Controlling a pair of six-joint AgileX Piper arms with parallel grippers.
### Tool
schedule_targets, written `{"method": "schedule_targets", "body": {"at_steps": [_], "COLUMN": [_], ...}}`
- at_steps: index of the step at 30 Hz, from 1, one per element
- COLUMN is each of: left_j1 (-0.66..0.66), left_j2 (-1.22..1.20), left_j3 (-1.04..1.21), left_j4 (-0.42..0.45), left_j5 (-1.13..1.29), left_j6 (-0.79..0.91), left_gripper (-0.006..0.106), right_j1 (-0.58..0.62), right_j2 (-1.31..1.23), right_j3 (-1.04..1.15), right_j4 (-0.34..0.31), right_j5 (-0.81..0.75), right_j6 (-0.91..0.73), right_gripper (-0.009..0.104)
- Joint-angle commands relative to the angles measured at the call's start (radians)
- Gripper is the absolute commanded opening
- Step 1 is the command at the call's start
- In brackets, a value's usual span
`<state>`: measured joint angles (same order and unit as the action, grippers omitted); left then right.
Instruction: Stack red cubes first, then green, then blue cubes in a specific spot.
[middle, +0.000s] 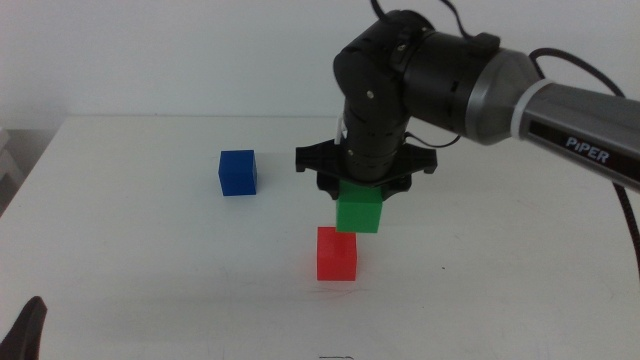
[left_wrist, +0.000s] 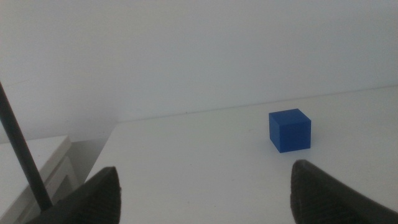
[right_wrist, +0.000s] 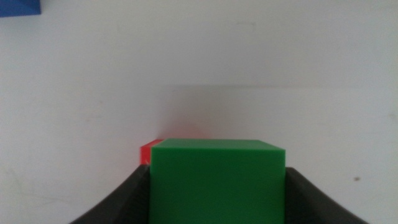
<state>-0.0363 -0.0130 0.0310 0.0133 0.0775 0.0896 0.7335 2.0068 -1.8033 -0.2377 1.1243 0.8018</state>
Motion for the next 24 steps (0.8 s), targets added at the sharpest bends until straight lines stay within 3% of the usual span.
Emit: {"method": "schedule_targets", "body": {"at_steps": [1, 24], "left_j1": [-0.002, -0.002], "left_j2": [-0.018, -0.018], "left_j3": [-0.005, -0.005], "left_j4": [-0.007, -0.007], "left_j5": [-0.078, -0.078], "left_j6": [-0.006, -0.006], "left_gripper": [0.093, 0.093], "right_j1": [0.010, 0.061], "right_j2": [-0.051, 0.033], "right_j3": [-0.024, -0.063], "right_j4": [-0.042, -0.035], "right_j5": [-0.035, 0.000], "right_j6": [0.030, 0.074], "right_gripper": [-0.001, -0.001]}}
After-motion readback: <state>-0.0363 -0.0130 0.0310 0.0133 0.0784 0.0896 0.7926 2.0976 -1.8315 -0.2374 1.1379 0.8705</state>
